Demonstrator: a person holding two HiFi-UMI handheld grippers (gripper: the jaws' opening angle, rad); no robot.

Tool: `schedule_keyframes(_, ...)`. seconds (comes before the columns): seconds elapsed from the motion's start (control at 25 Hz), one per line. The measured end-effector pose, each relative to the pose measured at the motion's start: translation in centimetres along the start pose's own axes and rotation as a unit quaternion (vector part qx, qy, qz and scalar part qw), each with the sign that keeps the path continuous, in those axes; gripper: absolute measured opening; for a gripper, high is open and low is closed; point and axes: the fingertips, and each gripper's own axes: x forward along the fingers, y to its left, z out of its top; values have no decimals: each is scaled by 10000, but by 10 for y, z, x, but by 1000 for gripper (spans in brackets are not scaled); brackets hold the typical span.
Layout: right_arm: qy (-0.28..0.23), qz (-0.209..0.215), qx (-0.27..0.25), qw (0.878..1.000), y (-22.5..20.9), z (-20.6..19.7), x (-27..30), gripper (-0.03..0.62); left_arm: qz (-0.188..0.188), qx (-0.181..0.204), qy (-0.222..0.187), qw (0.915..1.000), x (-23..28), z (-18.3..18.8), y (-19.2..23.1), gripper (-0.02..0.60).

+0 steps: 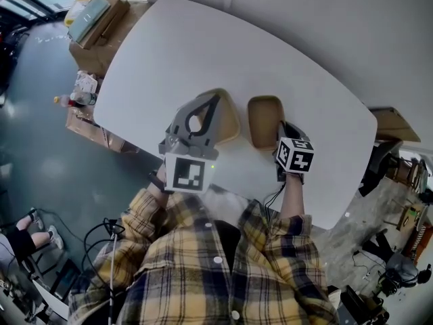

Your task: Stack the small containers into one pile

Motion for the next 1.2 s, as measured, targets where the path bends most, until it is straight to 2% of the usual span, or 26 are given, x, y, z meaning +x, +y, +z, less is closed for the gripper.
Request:
schedule_keyframes(0.2, -221, -343, -642, 9971, 3, 1, -1, 21, 30, -36, 10, 10000, 3, -1, 3, 18)
schedule_keyframes(0.32, -235, -521, -848, 9948, 3, 1, -1, 24, -1, -41, 33, 10000, 5, -1, 1, 18)
schedule_keyframes(0.36, -209, -559, -879, 9943, 2, 0, 0, 44, -9, -38, 29, 10000, 6, -1, 1, 18)
schedule_keyframes(0.44, -103, -587, -889, 9943, 2, -6, 4, 131, -20, -43, 31, 10000, 7, 0, -1, 18)
schedule_keyframes(0.68, 51, -615, -772, 9951, 3, -20, 14, 132, -20, -38, 51, 10000, 10, -2, -2, 18)
schedule_keyframes(0.92, 60, -691, -920, 9933, 4, -20, 15, 130, 27, -60, 39, 10000, 11, -1, 1, 18)
schedule_keyframes(1.2, 171, -663, -805, 9944, 0, -14, 9, 145, 124, -79, 25, 9999, 10, -2, 8, 17)
